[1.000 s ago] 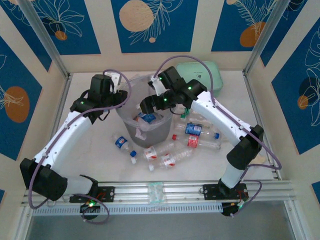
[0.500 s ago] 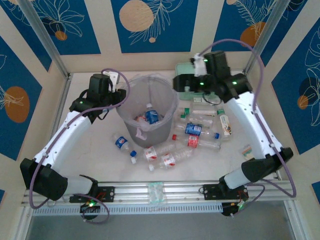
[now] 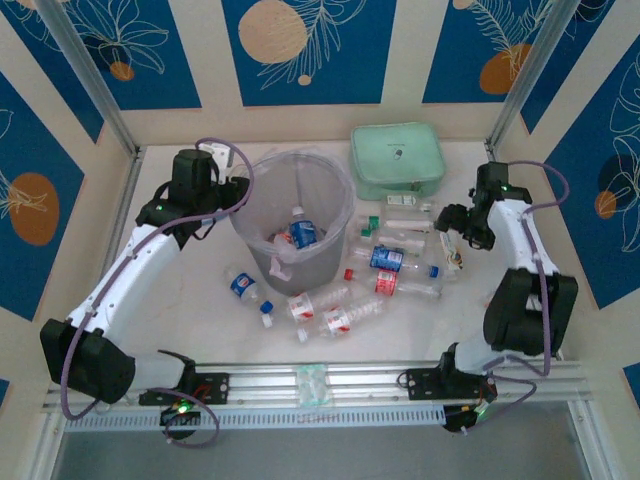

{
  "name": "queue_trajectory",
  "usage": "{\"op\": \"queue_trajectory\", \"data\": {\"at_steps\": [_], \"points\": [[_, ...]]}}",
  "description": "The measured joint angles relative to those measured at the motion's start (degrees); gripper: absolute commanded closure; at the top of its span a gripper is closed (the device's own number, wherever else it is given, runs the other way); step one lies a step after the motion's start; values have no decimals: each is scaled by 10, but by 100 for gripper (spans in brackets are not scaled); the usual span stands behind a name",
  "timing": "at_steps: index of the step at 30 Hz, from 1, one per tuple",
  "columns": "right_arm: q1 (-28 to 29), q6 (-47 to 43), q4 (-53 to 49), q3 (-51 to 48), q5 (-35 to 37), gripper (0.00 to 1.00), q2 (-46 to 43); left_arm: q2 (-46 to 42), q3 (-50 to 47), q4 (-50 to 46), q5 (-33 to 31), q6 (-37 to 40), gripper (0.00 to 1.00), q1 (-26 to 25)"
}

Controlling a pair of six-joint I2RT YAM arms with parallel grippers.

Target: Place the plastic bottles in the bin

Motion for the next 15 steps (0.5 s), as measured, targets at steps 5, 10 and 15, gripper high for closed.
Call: {"op": "queue_trajectory", "data": {"at_steps": [5, 10, 15], "points": [[-4, 8, 23, -12, -17, 14, 55, -2, -3, 5, 1, 0, 46, 0], [-2, 19, 42, -27, -26, 13, 64, -7, -9, 8, 0, 1, 46, 1], [-9, 31, 68, -40, -30, 19, 78, -11, -12, 9, 0, 1, 46, 2]]}}
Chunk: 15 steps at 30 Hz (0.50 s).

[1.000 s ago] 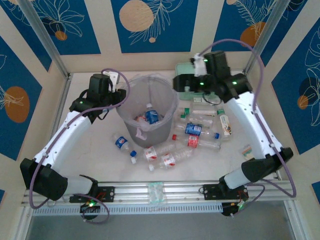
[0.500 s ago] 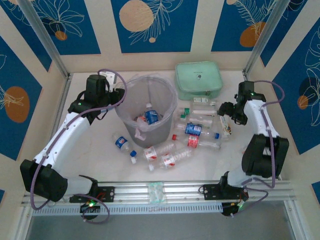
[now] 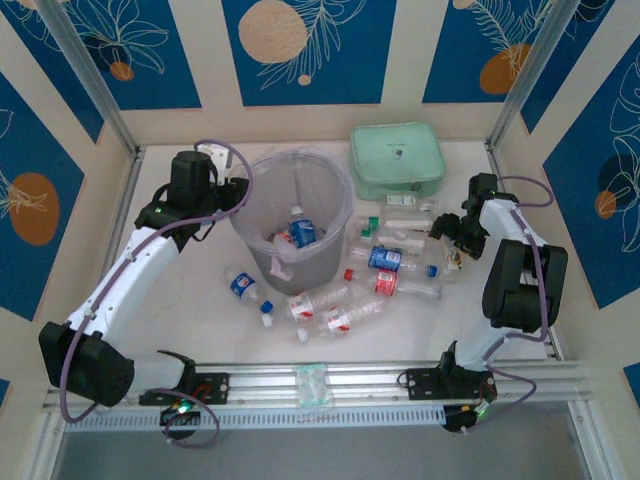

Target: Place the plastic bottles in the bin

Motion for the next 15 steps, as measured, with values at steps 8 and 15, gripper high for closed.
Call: {"op": "queue_trajectory", "data": {"at_steps": [8, 15], "points": [[-12, 13, 34, -16, -4, 32, 6, -11, -8, 0, 0, 0, 46, 0], [-33, 18, 32, -21, 3, 40, -64, -11, -8, 0, 0, 0, 46, 0]]}}
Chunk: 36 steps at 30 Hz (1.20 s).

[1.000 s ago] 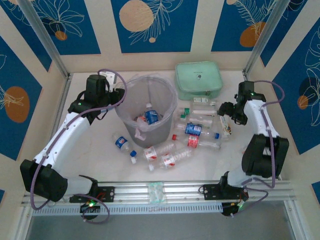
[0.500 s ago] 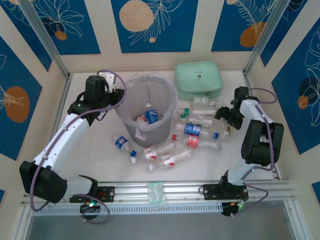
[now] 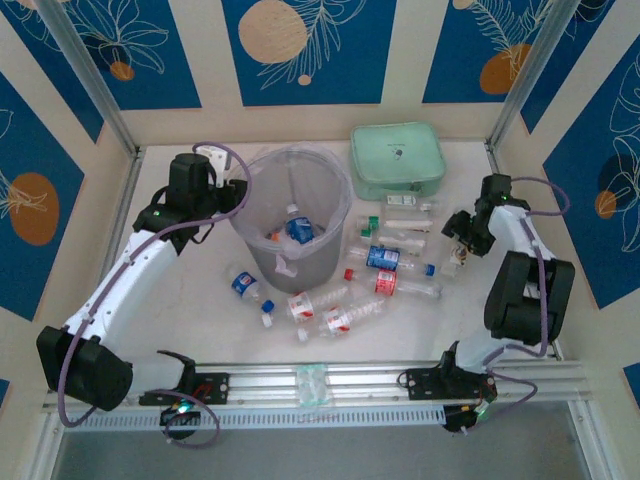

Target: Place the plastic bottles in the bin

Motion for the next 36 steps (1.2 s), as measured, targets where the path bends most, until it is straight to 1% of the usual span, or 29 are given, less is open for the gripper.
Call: {"op": "queue_trajectory", "data": {"at_steps": [4, 6, 8, 11, 13, 15, 18, 20, 24, 27, 33, 36], "points": [[-2, -1, -12, 18, -2, 41, -63, 0, 0, 0, 0, 0, 46, 0], [1, 2, -19, 39, -16, 42, -95, 0, 0, 0, 0, 0, 47, 0], [6, 13, -20, 59, -55, 43, -124, 0, 0, 0, 0, 0, 47, 0], [30, 42, -10, 93, -142, 43, -162, 0, -1, 1, 0, 0, 47, 0], [67, 55, -11, 126, -181, 45, -175, -1, -2, 2, 0, 0, 47, 0], [123, 57, -20, 179, -193, 47, -174, -1, -3, 5, 0, 0, 48, 0], [202, 51, -44, 263, -197, 48, -163, -1, -4, 7, -3, 0, 50, 0], [243, 44, -55, 304, -198, 50, -159, -2, -4, 7, -6, 0, 50, 0], [326, 36, -78, 359, -187, 51, -140, -3, -6, 9, -7, 0, 50, 0], [384, 30, -95, 389, -178, 51, -104, -5, -8, 10, -8, 0, 50, 0], [477, 13, -130, 448, -142, 51, -11, -5, -9, 14, -9, 0, 50, 0], [503, 5, -144, 483, -123, 51, 18, -6, -9, 16, -9, 0, 50, 0]]}}
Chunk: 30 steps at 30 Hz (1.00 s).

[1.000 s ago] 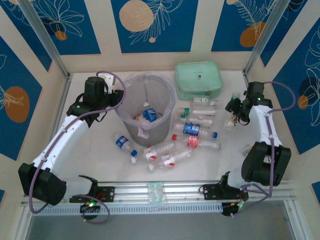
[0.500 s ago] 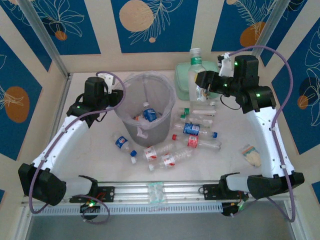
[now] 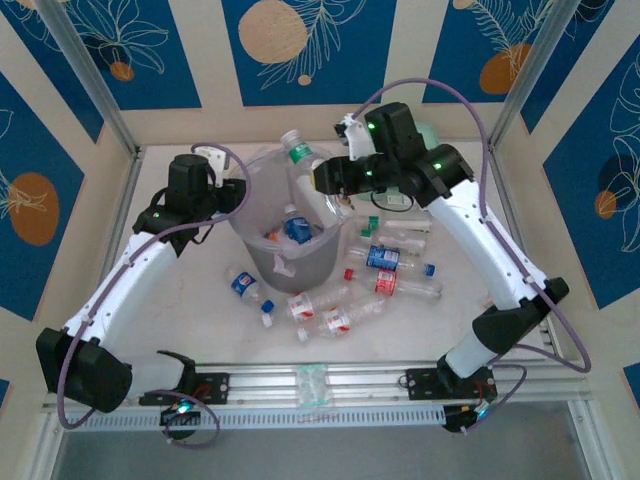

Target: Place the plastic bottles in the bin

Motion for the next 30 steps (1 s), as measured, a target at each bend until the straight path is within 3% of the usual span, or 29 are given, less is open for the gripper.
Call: {"op": "queue_trajectory", "data": {"at_steps": [12, 24, 30], "points": [[51, -30, -72, 106, 88, 52, 143, -6, -7, 3, 0, 0, 50, 0], [87, -41, -102, 107, 138, 51, 240, -10, -10, 4, 0, 2, 50, -1], [106, -36, -66, 53, 146, 44, 272, -10, -11, 5, 0, 2, 50, -1]]}}
